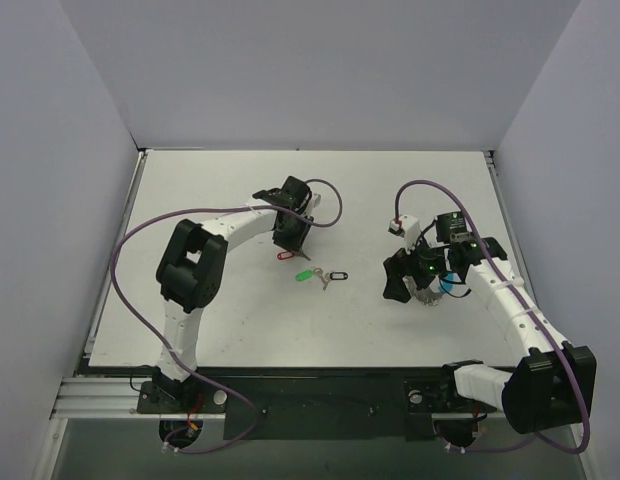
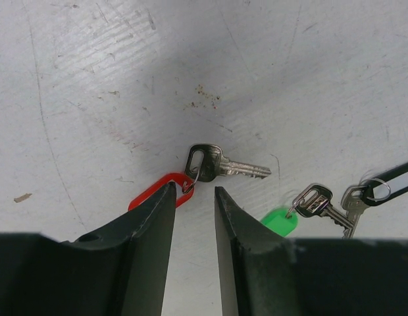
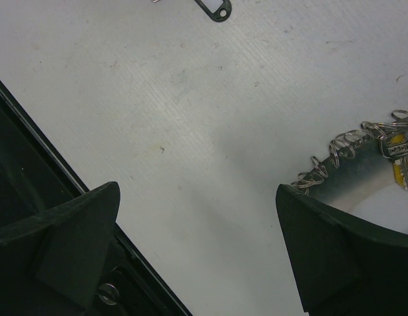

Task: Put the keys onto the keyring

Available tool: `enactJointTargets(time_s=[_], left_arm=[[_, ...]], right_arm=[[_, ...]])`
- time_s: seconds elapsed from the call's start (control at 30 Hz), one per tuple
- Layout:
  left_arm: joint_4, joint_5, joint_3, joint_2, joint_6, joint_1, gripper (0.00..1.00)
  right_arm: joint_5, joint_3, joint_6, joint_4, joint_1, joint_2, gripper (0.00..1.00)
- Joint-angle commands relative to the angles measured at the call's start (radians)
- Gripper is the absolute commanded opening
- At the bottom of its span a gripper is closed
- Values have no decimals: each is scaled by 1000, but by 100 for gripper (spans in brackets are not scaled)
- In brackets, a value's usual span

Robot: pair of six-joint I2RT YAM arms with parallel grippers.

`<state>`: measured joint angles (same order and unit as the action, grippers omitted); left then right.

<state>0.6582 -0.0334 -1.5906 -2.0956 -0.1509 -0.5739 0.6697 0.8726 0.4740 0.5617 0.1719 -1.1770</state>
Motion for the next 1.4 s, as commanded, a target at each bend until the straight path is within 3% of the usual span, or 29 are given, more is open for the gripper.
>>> enactJointTargets(time_s=[0.0,1.17,1.37], left_arm=[[23,24,-55,-15,24,-9,40],[24,95,-75,-30,34,-26,24],[23,93,-75,-30,36,-26,12]], right_arm=[[7,39,17,33,6,-15,100],[1,45,25,49,20,-36,100],[2,45,28,50,21,-38,100]])
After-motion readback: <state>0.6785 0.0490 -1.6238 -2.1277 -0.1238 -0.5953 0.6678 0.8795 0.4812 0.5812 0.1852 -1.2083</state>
